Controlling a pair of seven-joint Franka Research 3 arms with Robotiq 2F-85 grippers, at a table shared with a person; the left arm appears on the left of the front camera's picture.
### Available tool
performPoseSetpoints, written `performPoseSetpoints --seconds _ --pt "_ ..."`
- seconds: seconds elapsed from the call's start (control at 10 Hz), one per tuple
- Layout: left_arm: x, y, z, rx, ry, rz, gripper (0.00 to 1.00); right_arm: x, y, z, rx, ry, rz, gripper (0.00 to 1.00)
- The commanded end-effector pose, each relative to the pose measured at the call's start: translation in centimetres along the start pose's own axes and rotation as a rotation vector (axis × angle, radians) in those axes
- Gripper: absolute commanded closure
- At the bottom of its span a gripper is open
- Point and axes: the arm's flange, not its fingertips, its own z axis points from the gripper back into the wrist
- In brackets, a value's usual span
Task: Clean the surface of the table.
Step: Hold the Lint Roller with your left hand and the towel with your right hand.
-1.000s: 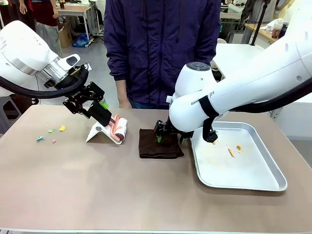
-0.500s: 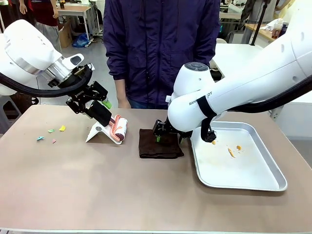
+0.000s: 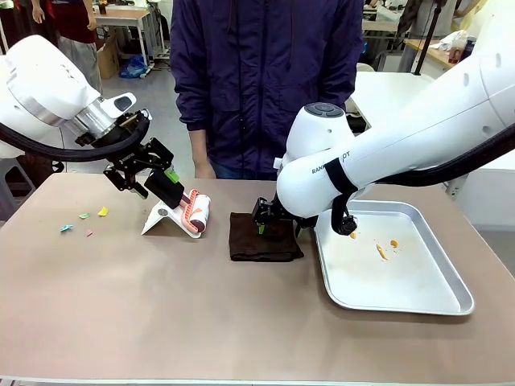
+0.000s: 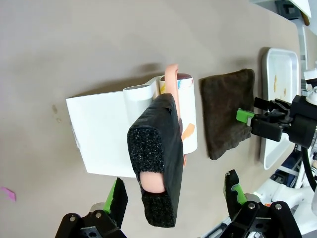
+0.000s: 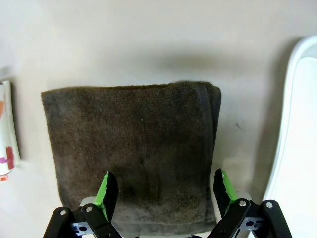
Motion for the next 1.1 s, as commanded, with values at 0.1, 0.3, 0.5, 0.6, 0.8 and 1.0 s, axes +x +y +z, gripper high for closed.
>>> performPoseSetpoints --seconds 0.1,0.3,0.5,0.6,0.8,1.0 --pt "0.2 -0.5 -0.1 -0.006 -0.005 0.013 0.0 0.4 0.8 -0.3 -0.024 0.002 -0.029 0.0" --pt "0.1 -0.1 -0.1 -0.007 -0.009 0.013 0.53 0.3 0.7 -0.3 -0.023 0.02 -0.015 0.6" --pt "0.0 0.2 0.1 -0.007 -0.018 0.016 1.0 0.2 0.8 -0.3 -0.016 0.029 -0.008 1.0" --pt "-0.1 0.6 0.1 -0.009 -0.023 0.019 1.0 0.1 0.9 -0.4 -0.018 0.031 0.001 0.65" --pt "-0.1 0.8 0.2 -0.013 -0.034 0.02 0.87 0.1 0.9 -0.4 -0.022 0.034 0.004 1.0" --pt "0.1 0.5 0.2 -0.022 -0.04 0.016 1.0 0.1 0.9 -0.4 -0.022 0.033 0.008 1.0"
